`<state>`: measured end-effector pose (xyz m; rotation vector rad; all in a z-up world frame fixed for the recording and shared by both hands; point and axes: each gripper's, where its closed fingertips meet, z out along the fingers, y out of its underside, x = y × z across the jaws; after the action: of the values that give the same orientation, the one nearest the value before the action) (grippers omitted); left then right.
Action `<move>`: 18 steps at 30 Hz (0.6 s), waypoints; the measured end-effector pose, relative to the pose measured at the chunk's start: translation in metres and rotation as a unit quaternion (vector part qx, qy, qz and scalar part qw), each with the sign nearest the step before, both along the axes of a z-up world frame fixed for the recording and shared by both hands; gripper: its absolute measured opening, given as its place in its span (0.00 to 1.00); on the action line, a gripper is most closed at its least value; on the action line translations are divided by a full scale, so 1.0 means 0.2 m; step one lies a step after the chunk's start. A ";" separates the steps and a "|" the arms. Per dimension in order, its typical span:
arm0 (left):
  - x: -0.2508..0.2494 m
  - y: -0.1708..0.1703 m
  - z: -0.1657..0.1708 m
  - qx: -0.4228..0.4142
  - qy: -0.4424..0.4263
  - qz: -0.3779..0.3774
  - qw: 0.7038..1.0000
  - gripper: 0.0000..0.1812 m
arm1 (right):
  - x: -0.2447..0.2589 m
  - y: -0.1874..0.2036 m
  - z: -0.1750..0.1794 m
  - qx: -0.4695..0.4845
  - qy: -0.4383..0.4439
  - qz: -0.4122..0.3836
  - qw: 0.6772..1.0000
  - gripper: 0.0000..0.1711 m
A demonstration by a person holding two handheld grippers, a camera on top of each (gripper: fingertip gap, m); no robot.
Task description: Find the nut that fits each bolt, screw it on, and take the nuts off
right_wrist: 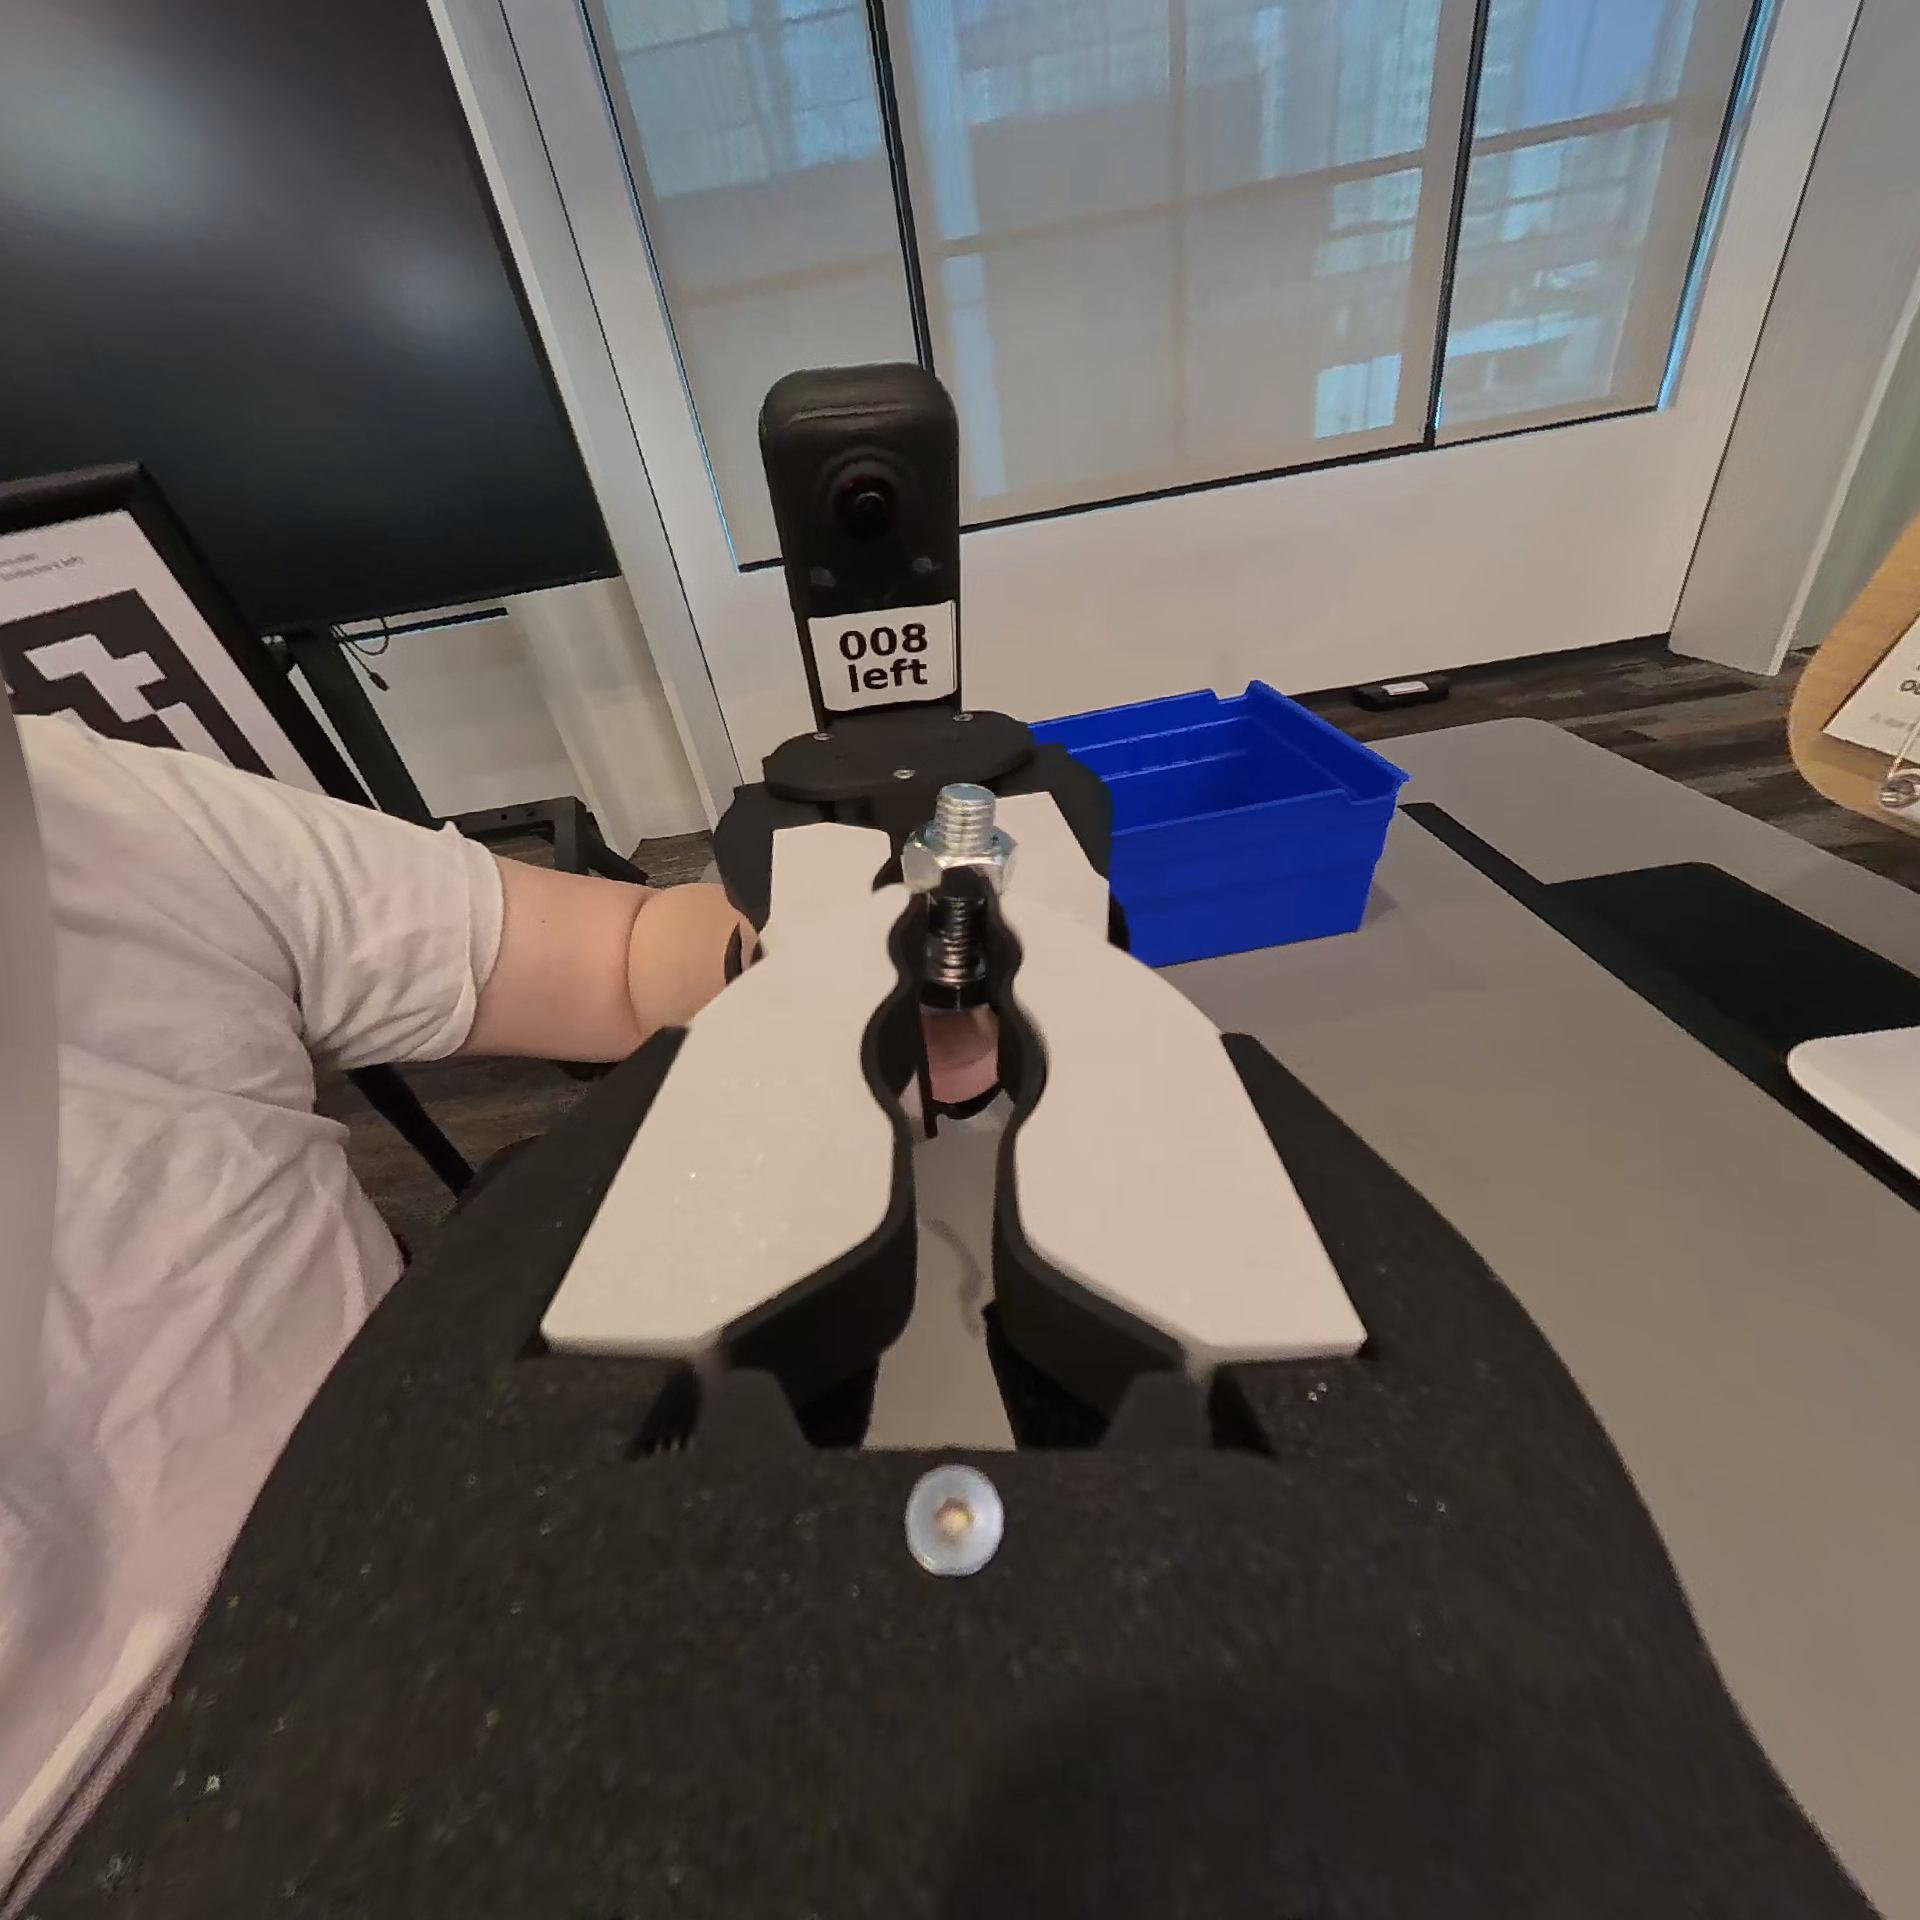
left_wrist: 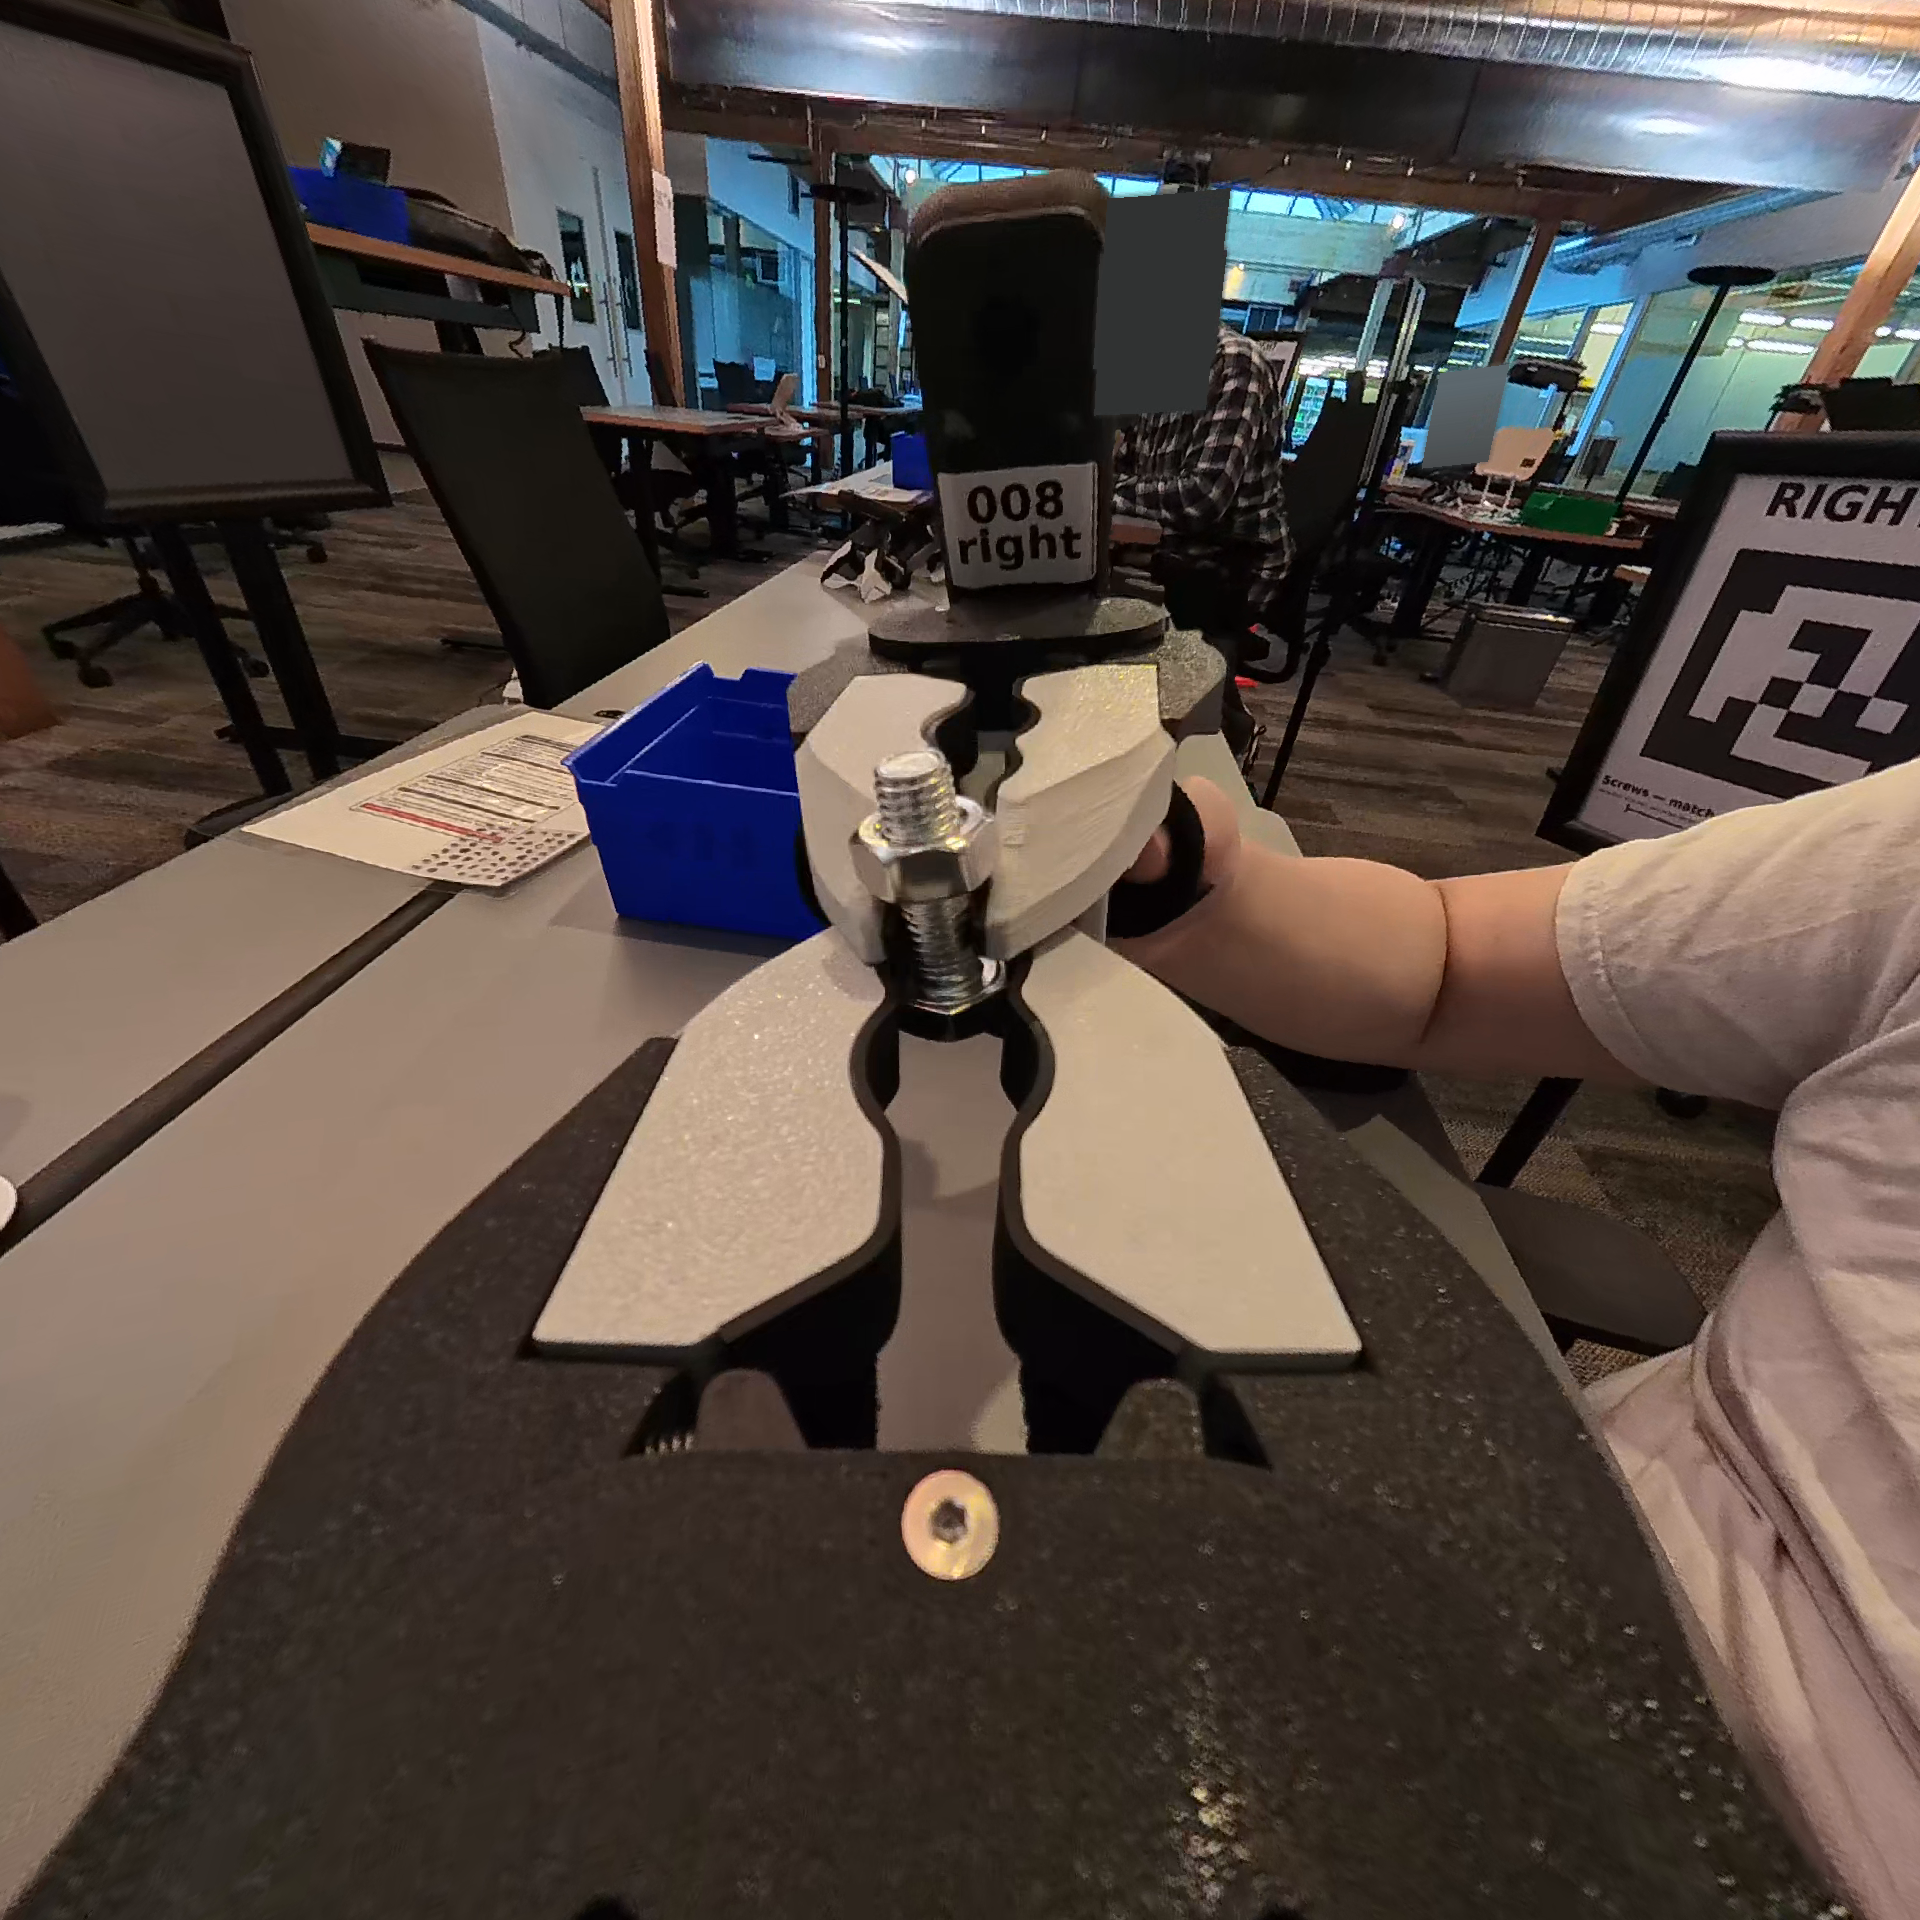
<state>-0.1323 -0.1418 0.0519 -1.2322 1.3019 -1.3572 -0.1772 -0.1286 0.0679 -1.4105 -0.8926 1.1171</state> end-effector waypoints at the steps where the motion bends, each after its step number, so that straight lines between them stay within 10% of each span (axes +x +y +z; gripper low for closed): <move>1: 0.00 0.00 0.00 0.000 0.000 -0.001 1.000 0.08 | 0.00 0.00 0.00 -0.006 0.002 0.004 1.000 0.05; 18: 0.03 0.06 -0.07 0.003 0.025 0.031 0.999 0.25 | 0.25 0.04 0.13 -0.050 0.017 -0.019 0.998 0.05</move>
<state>-0.1261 -0.1302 0.0379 -1.2996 1.2914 -1.2848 -0.1277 -0.1197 0.0944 -1.4796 -0.7914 1.1665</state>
